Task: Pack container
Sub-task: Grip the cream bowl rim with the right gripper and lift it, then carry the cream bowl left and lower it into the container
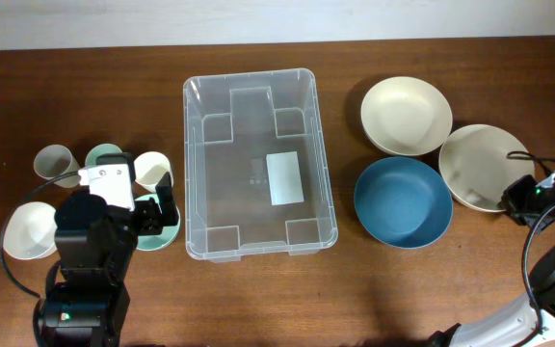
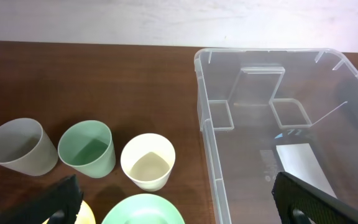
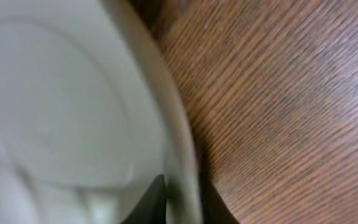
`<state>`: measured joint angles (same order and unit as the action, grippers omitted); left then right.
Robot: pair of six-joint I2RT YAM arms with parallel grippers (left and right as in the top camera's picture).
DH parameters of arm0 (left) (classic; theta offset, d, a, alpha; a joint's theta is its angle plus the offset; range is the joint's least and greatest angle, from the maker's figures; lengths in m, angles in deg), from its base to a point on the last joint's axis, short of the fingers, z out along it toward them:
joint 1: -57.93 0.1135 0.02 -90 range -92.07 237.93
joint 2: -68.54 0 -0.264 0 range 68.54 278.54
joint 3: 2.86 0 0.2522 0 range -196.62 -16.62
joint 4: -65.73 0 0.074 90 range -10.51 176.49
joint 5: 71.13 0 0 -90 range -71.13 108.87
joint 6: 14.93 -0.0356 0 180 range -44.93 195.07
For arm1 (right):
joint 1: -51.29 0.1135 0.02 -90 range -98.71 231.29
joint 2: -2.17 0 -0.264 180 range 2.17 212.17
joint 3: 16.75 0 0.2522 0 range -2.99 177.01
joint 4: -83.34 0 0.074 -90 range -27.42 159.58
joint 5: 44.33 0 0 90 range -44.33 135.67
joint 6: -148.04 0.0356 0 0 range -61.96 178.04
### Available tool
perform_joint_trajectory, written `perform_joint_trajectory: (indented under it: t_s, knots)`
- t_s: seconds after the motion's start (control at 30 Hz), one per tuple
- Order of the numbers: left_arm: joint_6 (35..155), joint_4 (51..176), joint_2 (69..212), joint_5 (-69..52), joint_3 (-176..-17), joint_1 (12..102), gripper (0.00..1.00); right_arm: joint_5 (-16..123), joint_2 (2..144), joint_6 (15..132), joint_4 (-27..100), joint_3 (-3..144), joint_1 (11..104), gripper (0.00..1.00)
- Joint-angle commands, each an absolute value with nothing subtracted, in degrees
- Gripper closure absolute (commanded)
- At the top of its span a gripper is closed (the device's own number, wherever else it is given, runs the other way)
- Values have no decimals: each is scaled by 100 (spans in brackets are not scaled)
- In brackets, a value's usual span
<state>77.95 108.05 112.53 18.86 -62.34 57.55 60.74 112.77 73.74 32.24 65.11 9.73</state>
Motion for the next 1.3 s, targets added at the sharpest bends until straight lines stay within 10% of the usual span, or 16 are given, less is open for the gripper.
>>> perform_joint_trajectory:
  t_s: [0.0,1.27]
  knots:
    - [7849,10737,11236,1866,-6334,5786,0,5847,11319,7547,3265,6386,999,93]
    - [7849,10740,11236,1866,-6334,5786,0,5788,8115,6961,2277,7171,1830,96]
